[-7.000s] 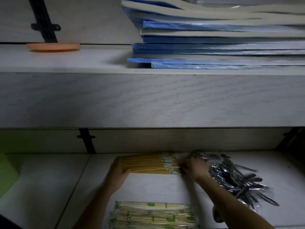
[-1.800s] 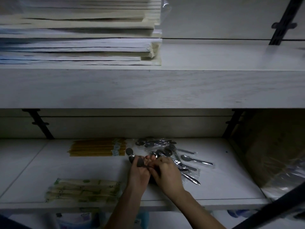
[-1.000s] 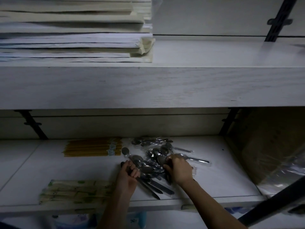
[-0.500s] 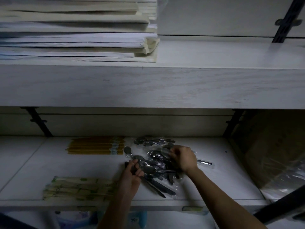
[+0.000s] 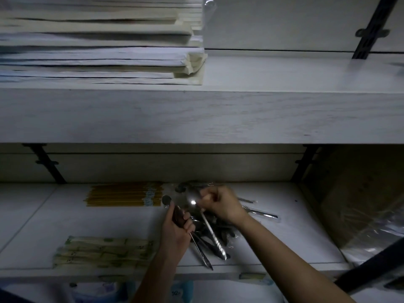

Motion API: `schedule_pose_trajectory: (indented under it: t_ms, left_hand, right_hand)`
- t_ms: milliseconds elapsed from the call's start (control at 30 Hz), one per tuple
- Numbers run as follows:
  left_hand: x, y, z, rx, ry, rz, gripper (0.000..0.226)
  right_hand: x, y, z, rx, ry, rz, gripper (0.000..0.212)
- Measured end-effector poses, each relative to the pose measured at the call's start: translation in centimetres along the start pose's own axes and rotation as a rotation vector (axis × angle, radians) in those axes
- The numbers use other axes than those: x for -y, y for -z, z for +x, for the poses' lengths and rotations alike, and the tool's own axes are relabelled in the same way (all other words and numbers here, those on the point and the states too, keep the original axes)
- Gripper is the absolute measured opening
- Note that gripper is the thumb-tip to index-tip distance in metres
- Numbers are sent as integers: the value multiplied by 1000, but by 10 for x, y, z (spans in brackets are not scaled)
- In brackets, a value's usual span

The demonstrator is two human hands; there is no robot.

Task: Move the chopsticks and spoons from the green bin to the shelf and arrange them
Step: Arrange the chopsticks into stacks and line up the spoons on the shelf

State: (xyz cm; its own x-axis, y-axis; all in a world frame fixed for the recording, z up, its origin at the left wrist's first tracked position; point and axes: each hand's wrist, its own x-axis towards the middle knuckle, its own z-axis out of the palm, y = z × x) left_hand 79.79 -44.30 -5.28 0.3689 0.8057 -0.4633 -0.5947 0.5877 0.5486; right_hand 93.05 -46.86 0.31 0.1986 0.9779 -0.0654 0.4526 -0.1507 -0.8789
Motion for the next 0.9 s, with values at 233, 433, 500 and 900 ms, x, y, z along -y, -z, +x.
schedule_pose_trajectory:
  t_ms: [233,433,500,900]
  left_hand:
    - [-4,-10,-18,96,37,26,39]
    - [1,-13,-19,74,37,117,40]
    - [-2,-12,-17,25,42,63,41]
    - [-9,4,-4,-58,22,-122,29]
  right_hand:
    - [-18,-34,0,-3,-53,32,24]
    - [-16,-42,3,-31,-46,-28,13]
    - [-16,-45,2,-15,-38,-18,9]
    - [-20,-22,-39,405,-186,-220,42]
